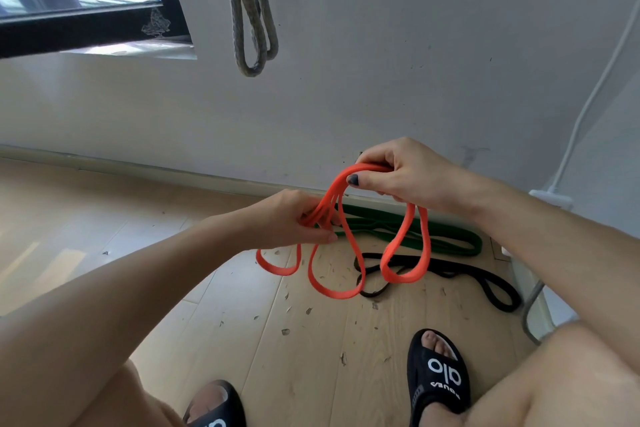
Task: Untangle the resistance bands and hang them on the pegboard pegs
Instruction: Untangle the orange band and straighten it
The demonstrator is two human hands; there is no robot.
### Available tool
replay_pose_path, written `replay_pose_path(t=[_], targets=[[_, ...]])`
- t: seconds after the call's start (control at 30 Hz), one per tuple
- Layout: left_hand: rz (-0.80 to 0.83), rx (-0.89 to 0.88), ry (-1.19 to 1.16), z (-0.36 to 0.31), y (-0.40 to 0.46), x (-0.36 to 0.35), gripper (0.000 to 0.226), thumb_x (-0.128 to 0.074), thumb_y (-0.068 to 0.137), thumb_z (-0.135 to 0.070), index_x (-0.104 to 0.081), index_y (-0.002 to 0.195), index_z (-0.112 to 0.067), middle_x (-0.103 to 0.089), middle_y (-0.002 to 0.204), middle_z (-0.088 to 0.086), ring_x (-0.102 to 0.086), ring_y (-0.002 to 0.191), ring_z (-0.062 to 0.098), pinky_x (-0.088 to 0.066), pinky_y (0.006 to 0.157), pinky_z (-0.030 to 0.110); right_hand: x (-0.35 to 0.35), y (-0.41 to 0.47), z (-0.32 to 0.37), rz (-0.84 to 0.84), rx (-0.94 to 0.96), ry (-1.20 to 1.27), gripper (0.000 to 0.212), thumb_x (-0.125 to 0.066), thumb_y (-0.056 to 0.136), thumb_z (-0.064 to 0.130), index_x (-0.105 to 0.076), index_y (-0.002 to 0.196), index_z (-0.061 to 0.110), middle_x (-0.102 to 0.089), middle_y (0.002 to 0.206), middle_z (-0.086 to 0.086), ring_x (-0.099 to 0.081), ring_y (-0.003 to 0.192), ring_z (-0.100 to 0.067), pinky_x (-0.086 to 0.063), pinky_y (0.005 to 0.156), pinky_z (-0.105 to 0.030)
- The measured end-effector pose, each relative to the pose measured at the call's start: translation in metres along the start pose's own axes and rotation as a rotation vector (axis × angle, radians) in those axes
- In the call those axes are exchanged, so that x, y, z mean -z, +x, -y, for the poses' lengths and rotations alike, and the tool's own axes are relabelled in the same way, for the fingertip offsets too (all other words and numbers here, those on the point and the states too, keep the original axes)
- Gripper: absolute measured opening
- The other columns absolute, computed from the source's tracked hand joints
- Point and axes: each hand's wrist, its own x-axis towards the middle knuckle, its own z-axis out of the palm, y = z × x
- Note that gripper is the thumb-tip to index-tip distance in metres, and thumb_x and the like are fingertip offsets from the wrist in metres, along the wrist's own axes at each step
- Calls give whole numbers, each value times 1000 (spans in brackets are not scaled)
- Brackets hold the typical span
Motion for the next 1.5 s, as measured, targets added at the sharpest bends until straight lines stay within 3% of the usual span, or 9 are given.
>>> replay_pose_path(t=[0.1, 0.27, 0.4, 0.6, 0.77, 1.1, 1.23, 1.37, 1.5], targets=[[-46, 19, 14, 3, 1, -6, 10, -74, 92, -39, -67, 93, -31, -71, 81, -1, -68, 71, 22, -61, 73, 36, -2, 1, 1, -8, -1, -1, 17, -67, 99, 30, -76, 94, 17, -56, 57, 15, -49, 52, 1, -39, 52, -14], [-109, -21, 40, -2, 4, -15, 24, -75, 92, -34, -56, 84, -46, -65, 73, -13, -63, 63, 0, -53, 66, 15, -3, 2, 2, -14, 1, -2, 16, -68, 98, 30, -76, 93, 17, -56, 59, 13, -48, 54, 0, -40, 53, -16], [-88, 24, 32, -4, 8, -16, 13, -72, 92, -37, -70, 96, -25, -71, 84, -5, -69, 75, 10, -60, 75, 24, -2, 1, 2, -16, 2, 6, 17, -66, 99, 28, -76, 96, 15, -58, 56, 19, -52, 52, 4, -40, 51, -11], [-68, 45, -23, -9, 8, -16, 14, -73, 89, -40, -68, 91, -28, -71, 83, 1, -69, 76, 22, -62, 73, 33, 0, 0, 2, -18, 0, 45, 17, -66, 100, 26, -75, 97, 13, -56, 55, 15, -50, 49, 2, -39, 49, -11], [-100, 53, -34, -10, 9, -15, 21, -72, 92, -34, -74, 102, -15, -74, 90, 2, -71, 80, 18, -62, 77, 30, 1, 0, 2, -29, 3, 53, 16, -66, 100, 28, -76, 96, 16, -57, 57, 14, -51, 51, 1, -40, 50, -12], [-80, 35, -46, -10, 7, -8, 10, -71, 95, -29, -67, 88, -23, -72, 83, 1, -72, 76, 16, -63, 78, 34, 6, 1, -4, -51, -14, 56, 18, -66, 99, 30, -76, 98, 16, -54, 55, 15, -48, 49, 1, -39, 49, -13], [-77, 66, -90, -3, 5, -1, 20, -70, 95, -30, -70, 97, -10, -75, 89, 7, -74, 81, 23, -63, 81, 41, 10, 0, -9, -64, -28, 49, 20, -65, 99, 33, -76, 97, 17, -53, 57, 12, -48, 50, 0, -40, 49, -15], [-89, 79, -138, -4, -1, 7, 23, -69, 96, -26, -69, 99, -4, -74, 86, 8, -72, 73, 15, -59, 72, 25, 14, -1, -12, -75, -44, 83, 20, -65, 99, 34, -76, 98, 17, -52, 59, 9, -45, 51, -2, -40, 49, -18], [-107, 74, -190, -7, -6, 15, 18, -70, 96, -25, -68, 101, -8, -73, 83, 4, -70, 72, 10, -57, 72, 24, 18, -3, -12, -86, -42, 152, 21, -64, 100, 31, -75, 100, 13, -49, 56, 11, -42, 50, -5, -38, 48, -21]])
